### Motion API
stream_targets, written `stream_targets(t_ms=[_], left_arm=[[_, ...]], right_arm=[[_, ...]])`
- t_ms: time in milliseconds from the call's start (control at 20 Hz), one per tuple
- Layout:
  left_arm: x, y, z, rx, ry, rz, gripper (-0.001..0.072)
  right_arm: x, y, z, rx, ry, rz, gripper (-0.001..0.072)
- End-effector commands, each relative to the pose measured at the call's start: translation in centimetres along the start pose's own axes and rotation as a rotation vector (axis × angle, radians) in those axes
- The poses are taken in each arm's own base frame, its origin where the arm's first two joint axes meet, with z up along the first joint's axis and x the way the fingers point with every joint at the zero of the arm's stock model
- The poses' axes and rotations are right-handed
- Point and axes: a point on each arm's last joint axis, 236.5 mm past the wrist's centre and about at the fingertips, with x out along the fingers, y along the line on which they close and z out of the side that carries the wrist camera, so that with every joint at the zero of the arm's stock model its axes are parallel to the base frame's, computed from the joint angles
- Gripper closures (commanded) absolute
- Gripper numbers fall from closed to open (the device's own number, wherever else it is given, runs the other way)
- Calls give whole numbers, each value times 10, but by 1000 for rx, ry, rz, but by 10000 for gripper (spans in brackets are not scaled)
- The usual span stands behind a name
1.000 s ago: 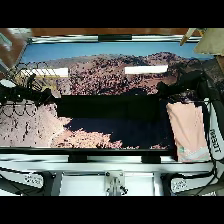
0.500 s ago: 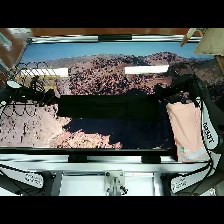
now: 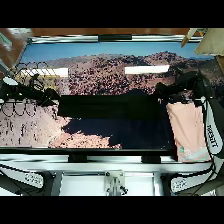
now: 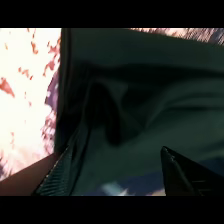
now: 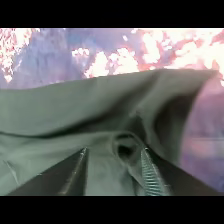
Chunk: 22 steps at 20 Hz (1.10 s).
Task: Fold the shirts.
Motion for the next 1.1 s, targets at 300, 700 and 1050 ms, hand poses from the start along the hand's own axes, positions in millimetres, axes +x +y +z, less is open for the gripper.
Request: stream_targets(t_ms=[300,700,1050], left_arm=[[-4,28,-41,39,177,114,345],[-8,16,-37,49,154,90,344],[-37,-33,-18,141,17,2,332]], right_arm=[[7,-26,-50,-28,229,-41,41],[47,-15,-75,-15,343,-1,42],[52,2,-86,-30,372,0,648]])
